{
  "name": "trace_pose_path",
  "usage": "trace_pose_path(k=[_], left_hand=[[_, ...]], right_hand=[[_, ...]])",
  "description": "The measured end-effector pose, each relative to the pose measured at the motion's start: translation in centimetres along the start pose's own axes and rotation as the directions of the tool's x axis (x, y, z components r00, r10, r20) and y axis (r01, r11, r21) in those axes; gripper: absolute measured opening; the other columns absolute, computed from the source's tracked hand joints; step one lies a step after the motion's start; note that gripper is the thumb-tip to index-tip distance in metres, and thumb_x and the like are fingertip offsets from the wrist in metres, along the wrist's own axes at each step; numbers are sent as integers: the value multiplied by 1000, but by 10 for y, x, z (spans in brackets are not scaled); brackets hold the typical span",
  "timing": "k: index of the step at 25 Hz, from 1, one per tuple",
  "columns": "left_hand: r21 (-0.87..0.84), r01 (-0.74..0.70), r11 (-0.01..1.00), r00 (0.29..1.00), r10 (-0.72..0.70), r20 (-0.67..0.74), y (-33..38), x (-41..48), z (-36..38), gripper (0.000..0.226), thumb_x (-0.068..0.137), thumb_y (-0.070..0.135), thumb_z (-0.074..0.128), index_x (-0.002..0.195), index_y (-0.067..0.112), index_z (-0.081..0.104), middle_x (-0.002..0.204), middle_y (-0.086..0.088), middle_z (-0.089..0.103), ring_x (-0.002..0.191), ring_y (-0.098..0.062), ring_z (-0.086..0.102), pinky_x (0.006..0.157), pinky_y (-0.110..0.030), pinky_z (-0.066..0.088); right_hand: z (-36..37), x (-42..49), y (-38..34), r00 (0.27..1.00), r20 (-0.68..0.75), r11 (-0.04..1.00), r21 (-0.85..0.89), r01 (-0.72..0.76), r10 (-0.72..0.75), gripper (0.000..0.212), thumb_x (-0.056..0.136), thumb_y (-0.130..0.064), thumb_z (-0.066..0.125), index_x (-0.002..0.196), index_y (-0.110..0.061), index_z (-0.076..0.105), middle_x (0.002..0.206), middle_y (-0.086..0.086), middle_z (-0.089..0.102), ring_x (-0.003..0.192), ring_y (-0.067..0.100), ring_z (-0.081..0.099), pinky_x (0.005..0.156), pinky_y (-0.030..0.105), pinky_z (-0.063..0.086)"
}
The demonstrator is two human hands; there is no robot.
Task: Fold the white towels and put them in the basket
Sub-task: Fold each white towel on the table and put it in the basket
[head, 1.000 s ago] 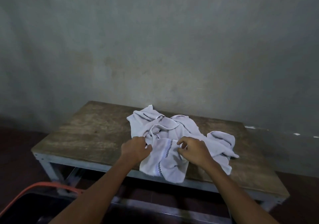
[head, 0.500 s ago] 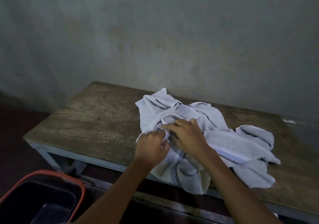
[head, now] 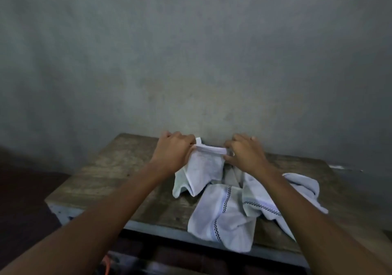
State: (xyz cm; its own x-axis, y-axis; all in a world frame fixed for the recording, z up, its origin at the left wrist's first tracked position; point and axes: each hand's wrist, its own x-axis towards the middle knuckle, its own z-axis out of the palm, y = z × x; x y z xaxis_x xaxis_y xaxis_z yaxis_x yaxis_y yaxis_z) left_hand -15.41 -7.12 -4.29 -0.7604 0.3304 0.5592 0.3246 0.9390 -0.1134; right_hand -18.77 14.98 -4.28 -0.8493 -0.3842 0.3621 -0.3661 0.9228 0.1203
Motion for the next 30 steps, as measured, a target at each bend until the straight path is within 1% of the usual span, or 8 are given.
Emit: trace_pose_path(k=[9,13,15,18,22,24,26,30], left_hand=[[57,79,995,981,-67,-181,-35,125,-124,13,91,19,46,102,20,53,107,-5,64,103,-27,57,83,-36,32],[24,143,989,948,-130,-291,-55,119,-149,11,90,19,49,100,20,54,104,-5,66,100,-27,59,81,-36,33],[-99,150,984,969,-166,-182,-64,111,-160,11,91,23,52,98,19,59,100,-5,67,98,-27,61,81,-35,38],[-287,102,953,994,-105,5,-72,104,-179,10,88,20,60,94,14,65,92,-7,68,89,-27,62,75,-31,45],[-279,67,958,975,-122,-183,-72,109,-218,9,86,18,63,92,13,67,91,-7,69,84,-23,61,75,-32,48],[-255,51,966,959,-119,-257,-65,116,-240,10,87,15,62,93,10,67,92,-10,70,85,-25,62,76,-32,47],[-273,69,959,934,-159,-321,-60,125,-261,11,87,11,59,94,6,66,94,-13,69,86,-28,62,77,-31,46],[-76,60,995,962,-78,-262,-62,137,-298,16,88,11,52,98,9,64,102,-13,66,93,-30,60,75,-35,49]], right_hand=[[-141,71,58,991,-62,993,8,-121,122,25,86,-33,59,108,-23,63,118,6,61,116,29,51,93,38,37],[-166,59,84,969,-143,961,220,-165,199,10,83,-21,63,93,-20,64,99,10,67,98,31,62,79,34,43],[-186,49,91,986,-54,965,219,-142,157,7,81,-22,68,78,-24,62,86,8,63,90,26,62,71,31,42],[-217,35,99,890,-314,927,287,-243,331,13,82,-31,66,75,-22,60,78,6,59,80,25,57,68,33,42],[-254,22,104,922,-295,942,295,-161,250,15,82,-23,68,71,-17,60,64,6,57,68,29,58,60,30,41],[-281,17,104,887,-373,924,360,-132,272,11,84,-17,66,75,-12,65,54,5,58,53,18,59,48,15,41],[-307,14,101,896,-336,876,470,-107,289,11,86,-11,64,76,-7,65,56,7,62,42,4,58,43,6,40],[-350,10,102,911,-181,619,780,-97,370,13,85,0,63,72,-5,61,80,22,67,55,9,68,59,18,57]])
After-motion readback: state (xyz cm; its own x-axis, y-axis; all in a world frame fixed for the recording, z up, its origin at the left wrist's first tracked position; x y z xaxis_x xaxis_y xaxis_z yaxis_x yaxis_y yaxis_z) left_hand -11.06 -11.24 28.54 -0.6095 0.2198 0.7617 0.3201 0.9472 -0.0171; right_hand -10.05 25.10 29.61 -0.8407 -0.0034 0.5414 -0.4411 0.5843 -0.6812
